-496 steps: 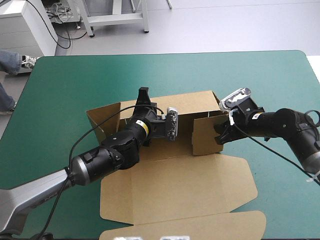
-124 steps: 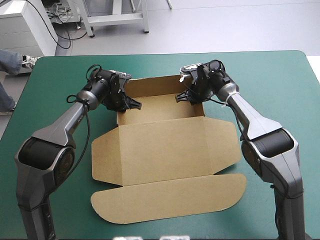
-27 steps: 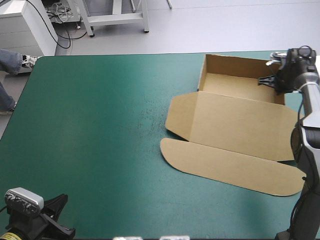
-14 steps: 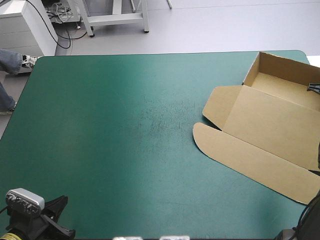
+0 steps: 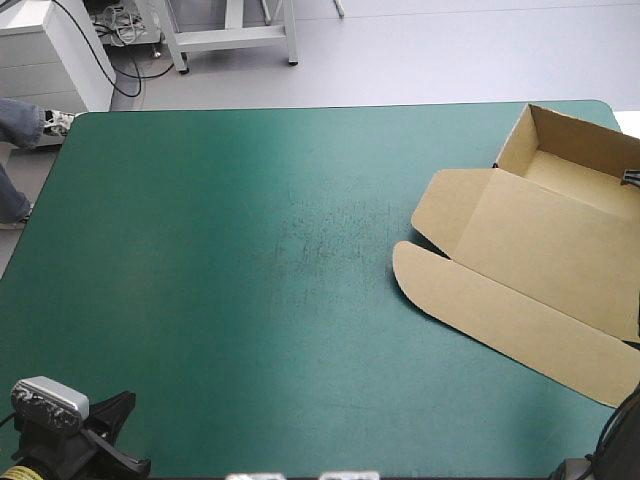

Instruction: Fold the box

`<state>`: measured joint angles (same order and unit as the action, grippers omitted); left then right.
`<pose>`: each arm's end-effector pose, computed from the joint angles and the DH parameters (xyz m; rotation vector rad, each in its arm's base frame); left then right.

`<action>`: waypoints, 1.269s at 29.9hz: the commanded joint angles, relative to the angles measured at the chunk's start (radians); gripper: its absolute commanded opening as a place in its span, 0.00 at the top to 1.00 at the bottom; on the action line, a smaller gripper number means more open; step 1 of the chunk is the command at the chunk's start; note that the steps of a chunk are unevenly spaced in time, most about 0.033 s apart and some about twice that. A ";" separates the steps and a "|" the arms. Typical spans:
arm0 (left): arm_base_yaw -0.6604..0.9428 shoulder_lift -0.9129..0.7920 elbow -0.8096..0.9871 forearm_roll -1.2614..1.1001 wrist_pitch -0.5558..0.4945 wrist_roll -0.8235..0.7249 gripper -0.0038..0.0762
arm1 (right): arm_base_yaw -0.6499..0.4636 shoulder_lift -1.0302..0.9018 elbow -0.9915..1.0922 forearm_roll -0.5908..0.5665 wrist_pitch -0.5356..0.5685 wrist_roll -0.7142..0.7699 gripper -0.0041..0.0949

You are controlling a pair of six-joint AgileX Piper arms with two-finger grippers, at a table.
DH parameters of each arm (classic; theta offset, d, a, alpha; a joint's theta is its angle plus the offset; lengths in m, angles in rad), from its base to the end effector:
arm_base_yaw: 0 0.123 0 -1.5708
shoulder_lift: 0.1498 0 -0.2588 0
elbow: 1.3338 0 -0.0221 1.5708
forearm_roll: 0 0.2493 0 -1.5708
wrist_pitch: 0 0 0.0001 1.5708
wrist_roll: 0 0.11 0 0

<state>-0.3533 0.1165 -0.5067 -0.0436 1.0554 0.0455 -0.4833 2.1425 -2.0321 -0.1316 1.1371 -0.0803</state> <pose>0.0489 -0.0225 0.2652 0.4263 2.1144 -0.2319 0.4052 -0.2275 0.2336 0.5119 2.7167 -0.3341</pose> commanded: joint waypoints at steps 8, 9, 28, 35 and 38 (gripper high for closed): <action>-0.004 0.016 -0.023 -0.006 -0.058 -0.008 0.96 | -0.008 -0.139 -0.165 0.058 0.034 -0.001 0.46; -0.004 0.016 -0.023 -0.006 -0.058 -0.008 0.96 | -0.008 -0.157 -0.175 0.090 0.034 -0.001 0.46; -0.004 0.016 -0.023 -0.005 -0.058 -0.008 0.96 | 0.374 -0.748 -0.016 0.251 0.034 -0.148 0.98; -0.004 0.016 -0.023 -0.005 -0.058 -0.008 0.96 | 0.527 -1.009 0.316 0.251 0.032 -0.150 0.98; -0.004 0.016 -0.021 -0.009 -0.058 -0.008 0.96 | 0.549 -1.138 0.502 0.253 0.015 -0.154 0.98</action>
<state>-0.3533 0.1165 -0.5067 -0.0436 1.0583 0.0455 0.0492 1.1214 -1.6505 0.1262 1.2198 -0.2215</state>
